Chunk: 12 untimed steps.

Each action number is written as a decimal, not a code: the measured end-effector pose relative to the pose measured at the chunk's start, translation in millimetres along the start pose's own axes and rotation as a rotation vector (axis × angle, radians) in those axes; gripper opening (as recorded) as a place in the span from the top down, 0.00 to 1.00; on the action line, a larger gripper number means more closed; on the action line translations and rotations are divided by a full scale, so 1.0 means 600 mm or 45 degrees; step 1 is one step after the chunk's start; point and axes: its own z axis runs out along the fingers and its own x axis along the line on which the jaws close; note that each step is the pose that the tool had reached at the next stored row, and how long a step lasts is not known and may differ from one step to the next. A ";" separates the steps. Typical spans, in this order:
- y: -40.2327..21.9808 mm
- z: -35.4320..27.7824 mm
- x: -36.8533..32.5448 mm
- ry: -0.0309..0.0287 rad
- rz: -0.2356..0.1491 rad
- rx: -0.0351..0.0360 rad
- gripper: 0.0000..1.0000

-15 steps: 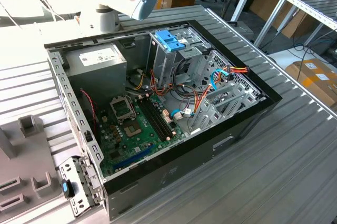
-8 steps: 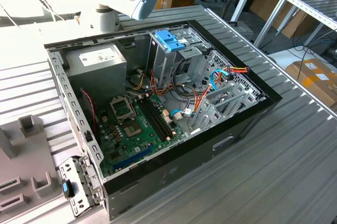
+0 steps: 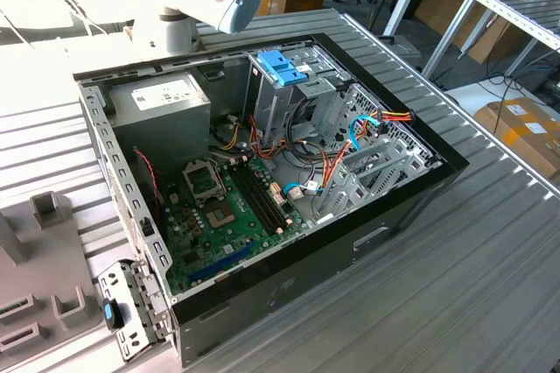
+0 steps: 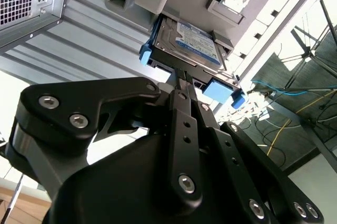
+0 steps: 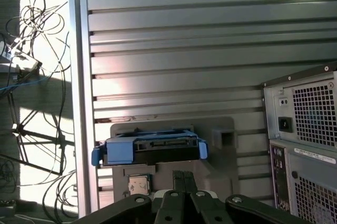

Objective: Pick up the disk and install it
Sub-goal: 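Reach for the disk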

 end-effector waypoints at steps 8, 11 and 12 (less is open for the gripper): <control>-0.001 0.000 0.007 0.0000 0.000 0.0000 0.89; -0.001 0.000 0.011 0.0000 0.000 0.0000 0.89; -0.001 0.000 0.013 0.0000 0.000 0.0000 0.89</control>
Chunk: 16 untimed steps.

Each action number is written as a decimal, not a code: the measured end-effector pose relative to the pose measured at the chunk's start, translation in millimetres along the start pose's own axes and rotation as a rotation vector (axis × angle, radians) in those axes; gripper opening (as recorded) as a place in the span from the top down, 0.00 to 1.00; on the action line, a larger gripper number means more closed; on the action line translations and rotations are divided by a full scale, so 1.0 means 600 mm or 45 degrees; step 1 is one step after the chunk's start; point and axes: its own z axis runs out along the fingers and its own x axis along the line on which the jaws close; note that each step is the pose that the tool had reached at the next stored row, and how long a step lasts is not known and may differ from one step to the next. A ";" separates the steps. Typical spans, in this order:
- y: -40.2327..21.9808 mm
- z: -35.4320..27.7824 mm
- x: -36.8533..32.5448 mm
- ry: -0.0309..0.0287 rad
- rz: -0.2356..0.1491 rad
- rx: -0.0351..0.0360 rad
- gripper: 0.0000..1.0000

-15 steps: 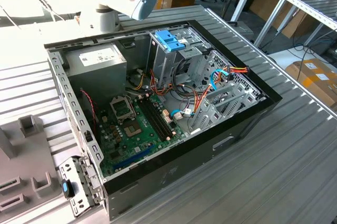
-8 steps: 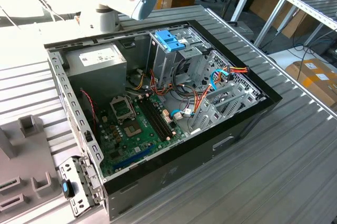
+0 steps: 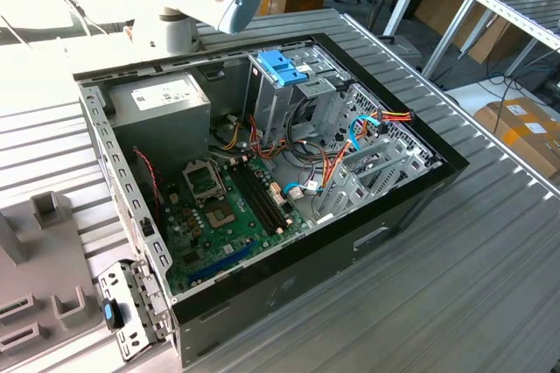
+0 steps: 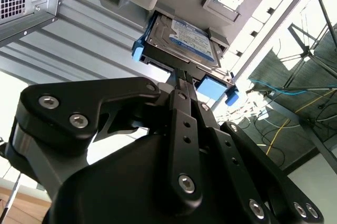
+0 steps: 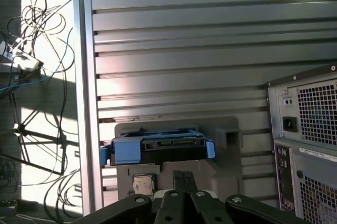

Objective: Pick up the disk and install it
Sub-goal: 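Reach for the disk, then pick up the disk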

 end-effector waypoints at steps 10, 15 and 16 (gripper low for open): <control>-0.001 0.000 0.008 0.0000 0.000 0.0000 0.89; -0.001 0.000 0.008 0.0000 0.000 0.0000 0.89; -0.001 0.000 0.008 0.0000 0.000 0.0000 0.89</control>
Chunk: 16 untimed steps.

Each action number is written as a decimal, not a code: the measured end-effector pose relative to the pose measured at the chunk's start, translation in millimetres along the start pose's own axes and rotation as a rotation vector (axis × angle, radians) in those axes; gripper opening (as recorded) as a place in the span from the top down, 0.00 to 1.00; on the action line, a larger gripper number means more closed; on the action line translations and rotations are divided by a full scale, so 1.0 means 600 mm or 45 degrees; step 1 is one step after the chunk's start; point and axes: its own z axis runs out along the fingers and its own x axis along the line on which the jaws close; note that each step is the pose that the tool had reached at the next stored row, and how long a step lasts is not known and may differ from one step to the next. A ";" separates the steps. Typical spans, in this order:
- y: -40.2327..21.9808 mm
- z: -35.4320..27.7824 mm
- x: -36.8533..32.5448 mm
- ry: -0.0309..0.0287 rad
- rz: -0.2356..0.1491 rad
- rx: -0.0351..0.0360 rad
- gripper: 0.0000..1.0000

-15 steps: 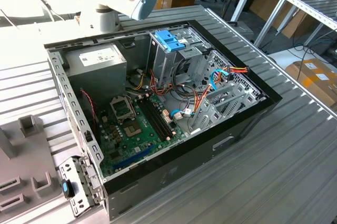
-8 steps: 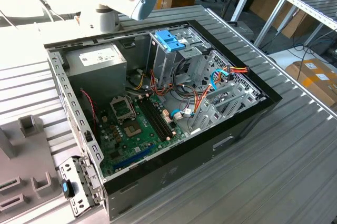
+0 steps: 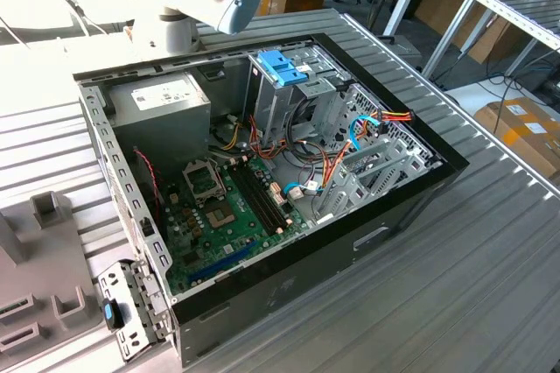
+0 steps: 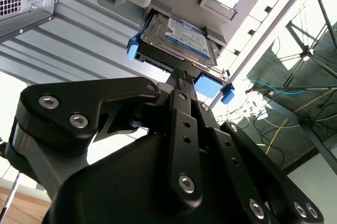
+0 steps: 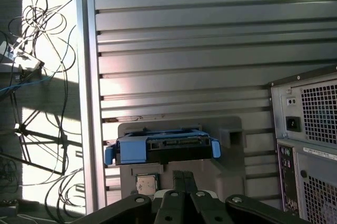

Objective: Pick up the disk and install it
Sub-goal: 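Pick up the disk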

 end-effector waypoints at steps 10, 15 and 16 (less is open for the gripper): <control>0.000 0.000 0.000 0.0008 -0.016 -0.0005 0.89; 0.000 0.000 0.000 0.0016 -0.028 -0.0008 0.89; 0.000 0.000 0.000 0.0016 -0.029 -0.0008 0.89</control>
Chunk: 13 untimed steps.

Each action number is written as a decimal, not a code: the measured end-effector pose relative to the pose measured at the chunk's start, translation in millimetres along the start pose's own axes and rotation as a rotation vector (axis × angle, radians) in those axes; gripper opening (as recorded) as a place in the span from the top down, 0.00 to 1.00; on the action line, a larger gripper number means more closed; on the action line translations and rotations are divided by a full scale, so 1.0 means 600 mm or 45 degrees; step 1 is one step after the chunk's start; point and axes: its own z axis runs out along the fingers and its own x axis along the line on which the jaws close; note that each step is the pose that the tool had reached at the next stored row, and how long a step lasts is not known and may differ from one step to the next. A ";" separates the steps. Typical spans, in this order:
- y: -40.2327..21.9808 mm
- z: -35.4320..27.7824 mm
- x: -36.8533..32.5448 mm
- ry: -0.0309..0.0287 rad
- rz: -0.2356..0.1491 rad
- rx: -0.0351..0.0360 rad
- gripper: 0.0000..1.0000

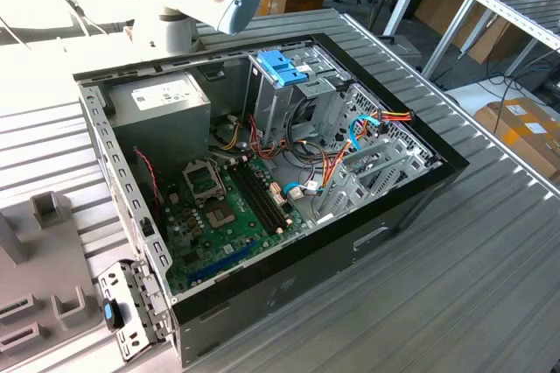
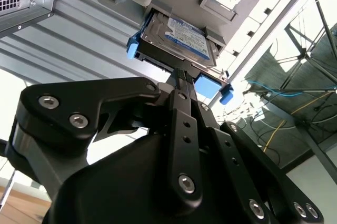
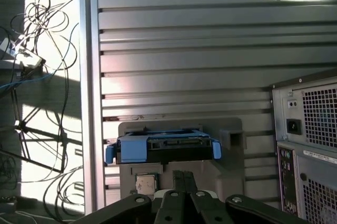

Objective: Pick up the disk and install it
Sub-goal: 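Pick up the disk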

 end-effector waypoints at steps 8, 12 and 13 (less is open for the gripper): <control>0.000 0.000 0.000 0.0006 -0.011 -0.0003 0.89; 0.000 0.000 0.000 0.0009 -0.016 -0.0005 0.89; 0.000 0.000 0.000 0.0009 -0.016 -0.0004 0.89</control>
